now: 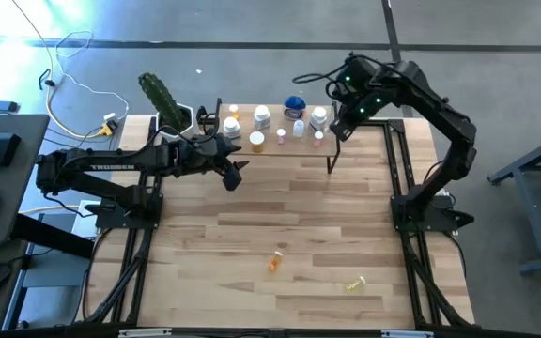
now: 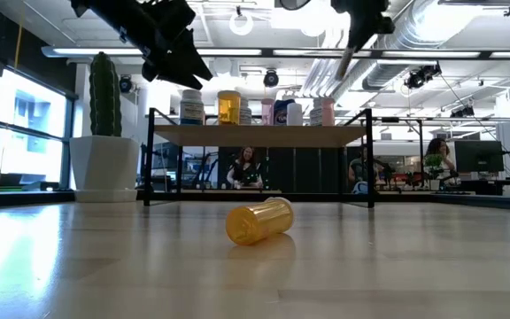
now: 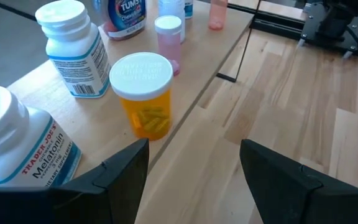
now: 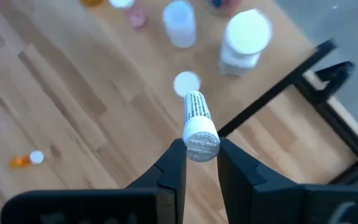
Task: Pick and place medicine bottles onto shelf by color
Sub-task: Put the white pill bottle on the shelf
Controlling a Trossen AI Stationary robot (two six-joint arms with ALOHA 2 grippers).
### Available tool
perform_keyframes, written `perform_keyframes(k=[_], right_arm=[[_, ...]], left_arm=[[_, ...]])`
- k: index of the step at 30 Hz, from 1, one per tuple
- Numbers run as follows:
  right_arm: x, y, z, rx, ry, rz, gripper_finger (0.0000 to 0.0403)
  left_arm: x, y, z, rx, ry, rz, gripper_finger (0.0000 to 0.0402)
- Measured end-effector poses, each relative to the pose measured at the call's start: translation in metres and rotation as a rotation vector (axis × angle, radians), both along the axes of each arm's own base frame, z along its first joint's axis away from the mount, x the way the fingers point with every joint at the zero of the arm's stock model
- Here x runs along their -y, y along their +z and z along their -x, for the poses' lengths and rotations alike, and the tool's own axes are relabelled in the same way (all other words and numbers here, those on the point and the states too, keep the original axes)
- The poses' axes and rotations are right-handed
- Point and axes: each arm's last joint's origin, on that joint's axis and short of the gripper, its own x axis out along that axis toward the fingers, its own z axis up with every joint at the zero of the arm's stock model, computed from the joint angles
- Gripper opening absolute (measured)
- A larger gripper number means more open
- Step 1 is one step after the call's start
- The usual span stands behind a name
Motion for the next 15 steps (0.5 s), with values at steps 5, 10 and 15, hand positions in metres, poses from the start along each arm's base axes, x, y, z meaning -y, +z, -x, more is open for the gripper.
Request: perform_keyframes(k=[5, 10, 15], right_arm=[[0.004, -0.011, -0.013, -0.037, 0.026, -0.018, 0.0058], [0.007, -0.019, -0.022, -0.067, 0.033, -0.032, 0.0058], [0.008, -0.019, -0.022, -0.078, 0.020, -0.014, 0.0058]], left_arm=[[-0.001, 0.000, 0.000, -0.006, 0.020, -0.015, 0.0241], [-0.001, 0.000, 0.000, -0.007, 0.024, -0.017, 0.0241], [-0.001, 0.000, 0.000, -0.013, 0.018, -0.024, 0.0241]])
